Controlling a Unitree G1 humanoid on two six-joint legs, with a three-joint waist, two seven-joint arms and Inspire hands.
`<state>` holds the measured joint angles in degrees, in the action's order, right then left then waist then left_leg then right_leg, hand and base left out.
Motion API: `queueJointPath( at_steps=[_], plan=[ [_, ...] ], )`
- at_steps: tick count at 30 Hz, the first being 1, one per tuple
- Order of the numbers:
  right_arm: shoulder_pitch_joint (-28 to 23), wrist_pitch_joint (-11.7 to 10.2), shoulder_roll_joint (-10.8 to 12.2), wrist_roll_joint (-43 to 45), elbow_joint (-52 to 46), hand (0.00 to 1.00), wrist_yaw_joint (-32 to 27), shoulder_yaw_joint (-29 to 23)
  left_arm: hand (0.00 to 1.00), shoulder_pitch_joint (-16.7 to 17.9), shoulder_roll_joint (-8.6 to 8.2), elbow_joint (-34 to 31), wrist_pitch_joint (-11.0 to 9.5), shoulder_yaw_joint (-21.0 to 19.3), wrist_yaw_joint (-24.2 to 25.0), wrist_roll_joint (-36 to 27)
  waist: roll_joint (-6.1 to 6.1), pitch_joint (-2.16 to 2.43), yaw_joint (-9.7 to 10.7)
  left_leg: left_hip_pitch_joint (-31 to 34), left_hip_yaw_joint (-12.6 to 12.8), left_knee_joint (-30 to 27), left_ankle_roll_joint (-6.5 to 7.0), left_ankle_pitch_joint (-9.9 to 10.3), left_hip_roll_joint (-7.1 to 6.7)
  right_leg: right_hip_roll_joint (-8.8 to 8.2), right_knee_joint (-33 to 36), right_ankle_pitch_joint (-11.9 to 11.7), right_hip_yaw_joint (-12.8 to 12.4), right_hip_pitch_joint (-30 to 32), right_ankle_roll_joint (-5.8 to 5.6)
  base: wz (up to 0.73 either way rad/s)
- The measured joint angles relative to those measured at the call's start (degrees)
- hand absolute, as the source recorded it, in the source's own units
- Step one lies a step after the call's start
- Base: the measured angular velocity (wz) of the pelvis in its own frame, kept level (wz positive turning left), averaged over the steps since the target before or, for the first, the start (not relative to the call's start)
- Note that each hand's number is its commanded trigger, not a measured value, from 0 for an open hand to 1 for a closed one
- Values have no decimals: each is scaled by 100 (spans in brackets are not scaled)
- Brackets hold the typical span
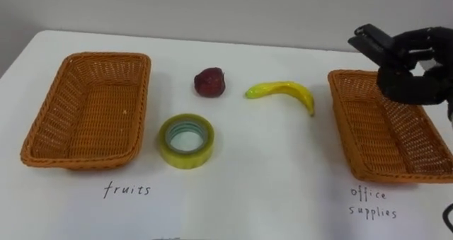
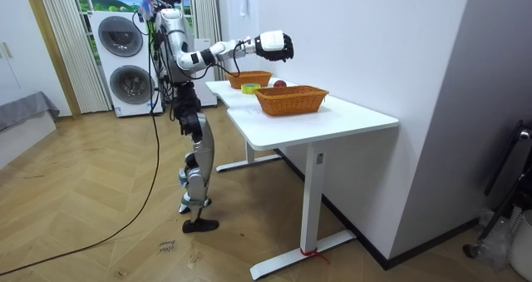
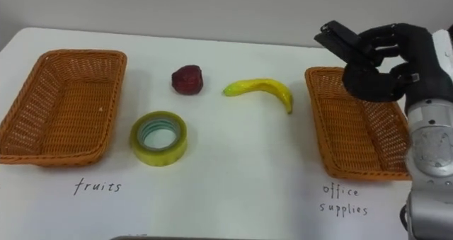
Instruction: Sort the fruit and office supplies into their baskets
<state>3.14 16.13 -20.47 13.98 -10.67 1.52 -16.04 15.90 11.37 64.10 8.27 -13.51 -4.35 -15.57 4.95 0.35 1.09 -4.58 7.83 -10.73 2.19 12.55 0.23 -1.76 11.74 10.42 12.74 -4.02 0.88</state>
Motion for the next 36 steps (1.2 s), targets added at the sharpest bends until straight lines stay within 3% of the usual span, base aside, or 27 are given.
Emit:
queueJointPath(
  at_steps=[7,10,20,24,30,32,33,34,36],
  plan=[
    [-51,-3,-7,31,299,100,-168,-105,0,28,3,-3,5,4,12,13,96,-17,63,10,2,3,0,1,-3,0,-8,0,-12,10,0,0],
    [-242,21,-7,33,359,100,-169,-115,0,46,2,-3,56,8,15,11,132,-1,62,16,5,-6,0,1,-5,-1,-5,0,-18,11,0,0],
    [-453,25,-7,38,545,100,-129,-113,0,47,13,-3,84,5,15,16,109,0,42,-10,18,-2,1,0,0,4,0,0,-30,31,0,0],
    [-466,25,-7,207,545,100,-78,-113,0,49,8,-8,106,-84,28,288,88,-6,30,-10,25,-4,1,1,0,2,0,0,-37,16,0,0],
    [-466,23,-7,263,545,100,-5,-113,0,51,10,-8,107,-108,27,288,22,17,26,-16,25,-3,1,0,-2,1,0,0,-37,12,0,0],
    [-467,23,-7,263,545,33,0,-113,0,50,10,-9,107,-114,27,289,2,22,26,-17,25,-2,1,0,-2,1,0,0,-37,12,0,0],
    [-466,23,-7,263,545,7,0,-113,0,50,10,-9,107,-121,27,289,1,21,26,-17,25,-2,1,0,-2,1,0,0,-37,12,0,0],
    [-467,23,-7,263,545,0,0,-113,0,51,10,-9,107,-138,27,287,2,20,27,-19,24,-2,0,0,-2,2,0,0,-36,12,0,0],
    [-467,23,-7,263,545,0,1,-113,0,51,10,-9,107,-145,27,284,8,18,26,-19,24,-2,1,0,-2,1,0,0,-34,11,0,0]
  ],
)
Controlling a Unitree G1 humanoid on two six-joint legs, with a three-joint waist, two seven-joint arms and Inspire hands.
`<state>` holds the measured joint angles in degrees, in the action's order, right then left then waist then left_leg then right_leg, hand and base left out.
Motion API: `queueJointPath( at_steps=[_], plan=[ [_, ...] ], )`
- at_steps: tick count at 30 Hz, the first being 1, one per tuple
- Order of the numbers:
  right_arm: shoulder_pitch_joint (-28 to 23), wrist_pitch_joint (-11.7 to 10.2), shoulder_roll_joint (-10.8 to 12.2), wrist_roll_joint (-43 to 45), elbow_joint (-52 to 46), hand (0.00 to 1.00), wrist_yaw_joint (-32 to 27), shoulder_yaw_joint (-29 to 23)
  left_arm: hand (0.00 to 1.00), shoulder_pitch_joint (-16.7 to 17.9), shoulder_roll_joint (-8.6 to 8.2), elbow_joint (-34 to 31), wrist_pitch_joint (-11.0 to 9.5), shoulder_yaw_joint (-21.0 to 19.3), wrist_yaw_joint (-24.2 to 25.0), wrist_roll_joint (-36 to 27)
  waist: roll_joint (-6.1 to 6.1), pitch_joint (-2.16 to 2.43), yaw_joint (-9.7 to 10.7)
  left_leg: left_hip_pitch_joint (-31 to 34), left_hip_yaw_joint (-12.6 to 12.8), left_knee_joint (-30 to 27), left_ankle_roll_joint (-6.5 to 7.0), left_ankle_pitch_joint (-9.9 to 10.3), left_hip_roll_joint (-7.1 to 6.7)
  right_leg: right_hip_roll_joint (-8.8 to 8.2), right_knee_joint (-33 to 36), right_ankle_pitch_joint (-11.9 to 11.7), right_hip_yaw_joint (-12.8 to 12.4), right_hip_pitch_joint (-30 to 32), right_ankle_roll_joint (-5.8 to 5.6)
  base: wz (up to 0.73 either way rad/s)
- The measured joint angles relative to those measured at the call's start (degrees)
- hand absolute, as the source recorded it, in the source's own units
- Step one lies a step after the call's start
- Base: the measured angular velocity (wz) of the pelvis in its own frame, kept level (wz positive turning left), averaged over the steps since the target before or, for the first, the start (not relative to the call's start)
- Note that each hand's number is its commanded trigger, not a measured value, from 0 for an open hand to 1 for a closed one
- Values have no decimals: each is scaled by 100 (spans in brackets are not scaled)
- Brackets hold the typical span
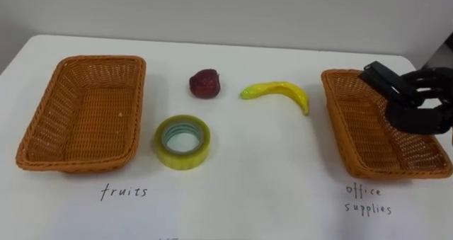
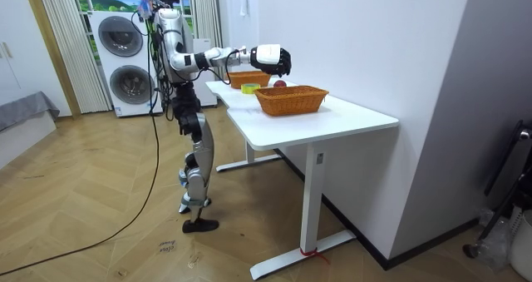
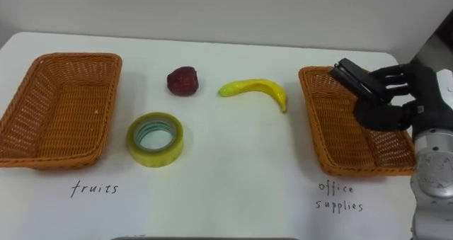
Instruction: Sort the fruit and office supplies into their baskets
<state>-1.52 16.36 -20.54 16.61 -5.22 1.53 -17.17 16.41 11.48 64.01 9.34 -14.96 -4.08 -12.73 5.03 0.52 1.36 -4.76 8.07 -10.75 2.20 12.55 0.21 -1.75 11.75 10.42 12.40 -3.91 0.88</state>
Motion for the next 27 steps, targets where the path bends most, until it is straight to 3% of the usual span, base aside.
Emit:
queueJointPath(
  at_steps=[12,27],
  plan=[
    [0,-1,0,5,-1,0,13,0,0,-1,1,0,32,-4,-1,2,86,-42,4,17,1,0,0,0,-7,-1,-20,3,-17,7,-4,0],
    [0,-2,0,203,-1,0,58,0,0,-2,1,8,38,-4,-4,2,80,-35,-5,1,2,-6,1,0,-7,1,-14,4,-25,9,-5,0]
  ],
)
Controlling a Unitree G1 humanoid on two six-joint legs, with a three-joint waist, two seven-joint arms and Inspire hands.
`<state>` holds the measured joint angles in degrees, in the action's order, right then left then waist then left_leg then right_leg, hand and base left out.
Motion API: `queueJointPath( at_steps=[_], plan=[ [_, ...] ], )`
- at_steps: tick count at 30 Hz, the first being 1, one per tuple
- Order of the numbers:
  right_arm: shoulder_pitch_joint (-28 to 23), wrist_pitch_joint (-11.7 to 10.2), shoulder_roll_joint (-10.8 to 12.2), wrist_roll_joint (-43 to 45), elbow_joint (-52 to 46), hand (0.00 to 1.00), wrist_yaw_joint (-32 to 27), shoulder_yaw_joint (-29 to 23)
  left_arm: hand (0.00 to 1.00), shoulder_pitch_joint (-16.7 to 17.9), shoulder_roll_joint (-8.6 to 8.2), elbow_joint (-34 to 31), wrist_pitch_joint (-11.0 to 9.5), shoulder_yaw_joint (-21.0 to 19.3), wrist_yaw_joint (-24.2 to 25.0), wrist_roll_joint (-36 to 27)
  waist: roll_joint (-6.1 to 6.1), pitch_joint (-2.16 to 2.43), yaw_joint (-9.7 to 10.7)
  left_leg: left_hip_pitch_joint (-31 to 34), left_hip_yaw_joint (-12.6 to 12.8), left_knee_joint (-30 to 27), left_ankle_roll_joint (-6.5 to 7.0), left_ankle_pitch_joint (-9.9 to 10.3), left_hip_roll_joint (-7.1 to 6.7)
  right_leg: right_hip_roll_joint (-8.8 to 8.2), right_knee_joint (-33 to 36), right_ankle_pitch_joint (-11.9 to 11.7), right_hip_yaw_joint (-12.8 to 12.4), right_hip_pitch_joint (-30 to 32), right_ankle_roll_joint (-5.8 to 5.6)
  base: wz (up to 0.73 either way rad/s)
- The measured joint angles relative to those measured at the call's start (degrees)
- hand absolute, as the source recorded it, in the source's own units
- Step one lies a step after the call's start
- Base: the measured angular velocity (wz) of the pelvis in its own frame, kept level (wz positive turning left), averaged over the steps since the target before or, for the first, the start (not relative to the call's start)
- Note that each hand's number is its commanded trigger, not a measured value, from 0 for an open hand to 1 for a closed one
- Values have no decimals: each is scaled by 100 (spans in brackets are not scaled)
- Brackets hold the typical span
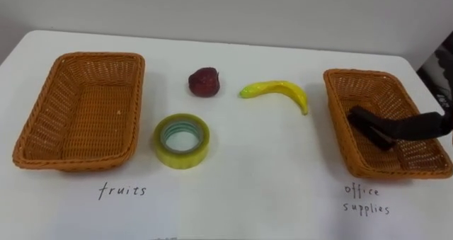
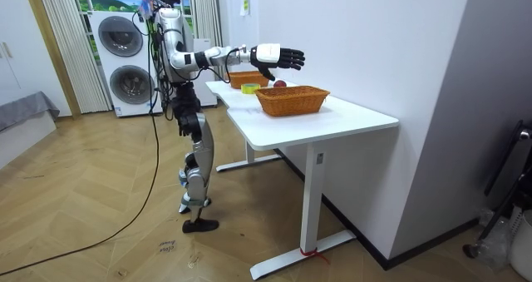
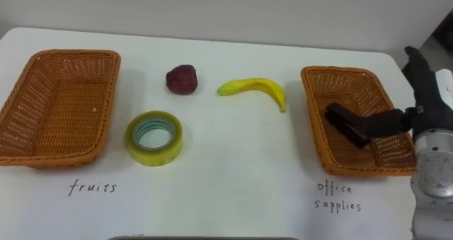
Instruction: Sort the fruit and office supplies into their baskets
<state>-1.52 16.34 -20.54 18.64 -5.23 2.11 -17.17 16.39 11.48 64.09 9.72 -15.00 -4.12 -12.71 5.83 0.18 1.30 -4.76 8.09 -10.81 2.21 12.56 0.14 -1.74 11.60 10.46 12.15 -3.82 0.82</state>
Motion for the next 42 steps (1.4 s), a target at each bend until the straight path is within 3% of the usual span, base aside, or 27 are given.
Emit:
queueJointPath(
  at_steps=[36,42],
  plan=[
    [61,-15,0,-35,-59,0,-26,18,0,-44,-1,26,-30,18,-29,-59,-23,3,-33,1,12,6,0,0,7,4,31,-2,-26,-21,3,0],
    [175,-34,-24,-429,-485,0,-68,201,0,-85,7,16,-135,101,-33,-57,-72,-36,-76,14,115,35,0,1,25,14,101,-3,-80,46,5,-8]
  ],
)
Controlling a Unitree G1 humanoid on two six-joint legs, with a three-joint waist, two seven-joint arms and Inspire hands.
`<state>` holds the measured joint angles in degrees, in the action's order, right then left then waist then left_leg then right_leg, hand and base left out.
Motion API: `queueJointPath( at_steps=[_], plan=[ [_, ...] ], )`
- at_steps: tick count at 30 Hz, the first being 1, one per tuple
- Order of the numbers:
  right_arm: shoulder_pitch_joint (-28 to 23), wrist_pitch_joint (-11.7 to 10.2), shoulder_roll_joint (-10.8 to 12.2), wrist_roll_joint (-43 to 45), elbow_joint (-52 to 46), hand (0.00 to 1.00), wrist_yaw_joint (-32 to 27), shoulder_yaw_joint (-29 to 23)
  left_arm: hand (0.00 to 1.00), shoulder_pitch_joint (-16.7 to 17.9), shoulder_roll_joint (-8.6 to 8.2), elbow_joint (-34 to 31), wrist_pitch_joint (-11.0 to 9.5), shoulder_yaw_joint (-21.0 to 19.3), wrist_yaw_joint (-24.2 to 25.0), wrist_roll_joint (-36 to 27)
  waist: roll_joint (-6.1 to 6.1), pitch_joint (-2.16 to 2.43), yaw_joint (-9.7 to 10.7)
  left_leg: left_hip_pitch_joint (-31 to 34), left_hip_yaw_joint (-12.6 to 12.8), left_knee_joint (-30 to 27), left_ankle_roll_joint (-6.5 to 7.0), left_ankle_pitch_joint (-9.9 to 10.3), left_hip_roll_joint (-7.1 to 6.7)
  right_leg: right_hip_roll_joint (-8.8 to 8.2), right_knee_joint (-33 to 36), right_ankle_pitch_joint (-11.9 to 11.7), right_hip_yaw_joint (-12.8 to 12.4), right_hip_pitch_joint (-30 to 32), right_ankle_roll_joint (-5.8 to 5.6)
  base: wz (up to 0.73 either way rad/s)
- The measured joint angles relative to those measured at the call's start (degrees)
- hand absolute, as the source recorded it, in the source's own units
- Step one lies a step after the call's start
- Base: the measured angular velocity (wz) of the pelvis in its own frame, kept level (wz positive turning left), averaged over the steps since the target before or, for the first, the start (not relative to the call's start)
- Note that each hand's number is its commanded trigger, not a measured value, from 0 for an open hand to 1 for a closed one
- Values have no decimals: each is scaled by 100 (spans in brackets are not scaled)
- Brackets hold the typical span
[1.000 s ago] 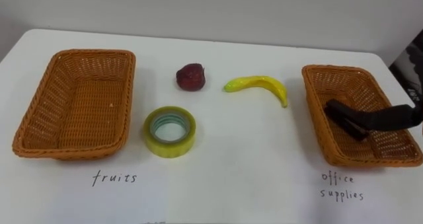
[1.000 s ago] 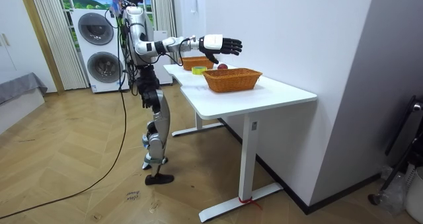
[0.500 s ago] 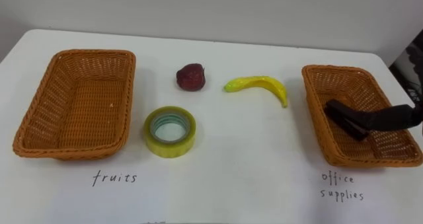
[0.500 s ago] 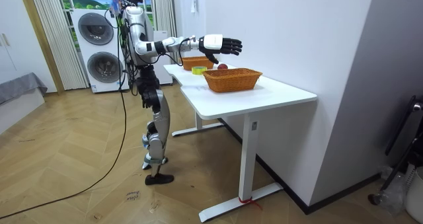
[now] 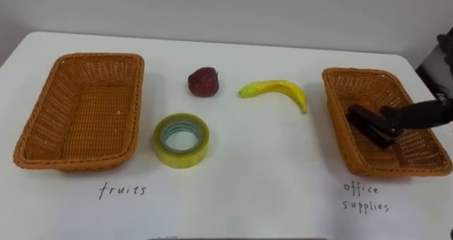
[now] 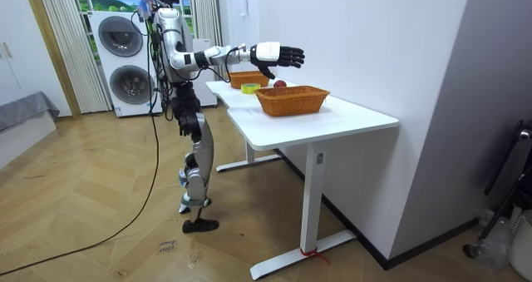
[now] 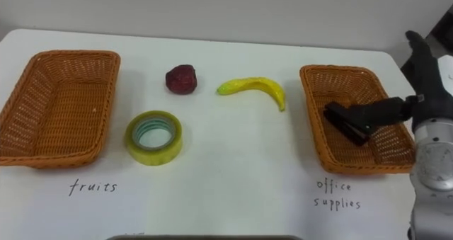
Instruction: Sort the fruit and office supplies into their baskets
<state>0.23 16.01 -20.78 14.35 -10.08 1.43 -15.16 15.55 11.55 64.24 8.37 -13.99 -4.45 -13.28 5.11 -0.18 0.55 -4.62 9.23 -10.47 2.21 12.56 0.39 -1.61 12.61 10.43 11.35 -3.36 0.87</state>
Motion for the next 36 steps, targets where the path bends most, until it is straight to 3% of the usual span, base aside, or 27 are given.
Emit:
queueJointPath(
  at_steps=[12,14,19,25,32,34,36],
  plan=[
    [773,25,-13,-505,-191,0,379,634,0,-72,5,-12,2,175,13,-4,-10,46,-176,47,-33,-4,4,-6,-5,-12,3,-1,61,31,0,2],
    [786,27,-14,-490,-191,0,422,721,0,-72,9,-8,4,187,18,-4,29,65,-218,95,-122,-34,4,-6,-10,-24,0,0,159,32,0,19],
    [847,46,-36,-491,-191,0,689,886,0,-86,15,-19,33,183,55,44,93,43,-396,137,-170,-28,4,-6,-13,-29,-1,0,221,40,-1,6],
    [1077,255,-37,-483,-191,0,1006,1103,0,-115,34,-26,175,174,172,69,169,65,-574,197,-263,-68,5,-7,-20,-39,-2,1,308,42,-1,8],
    [1238,260,-36,-702,-117,0,1071,1340,0,-135,40,-76,204,176,234,52,195,33,-754,178,-470,-128,6,-8,-39,-57,-13,1,458,-77,-3,15],
    [1238,260,-36,-699,-107,0,1115,1457,0,-136,40,-145,204,178,229,55,219,-13,-876,198,-486,-128,3,-9,-37,-54,-14,2,468,-73,-5,2],
    [1268,260,-36,-693,-29,0,1128,1567,0,-119,44,-154,204,183,224,59,243,-27,-896,214,-531,-130,-4,-14,-43,-60,-13,3,541,-73,-5,10]
  ],
)
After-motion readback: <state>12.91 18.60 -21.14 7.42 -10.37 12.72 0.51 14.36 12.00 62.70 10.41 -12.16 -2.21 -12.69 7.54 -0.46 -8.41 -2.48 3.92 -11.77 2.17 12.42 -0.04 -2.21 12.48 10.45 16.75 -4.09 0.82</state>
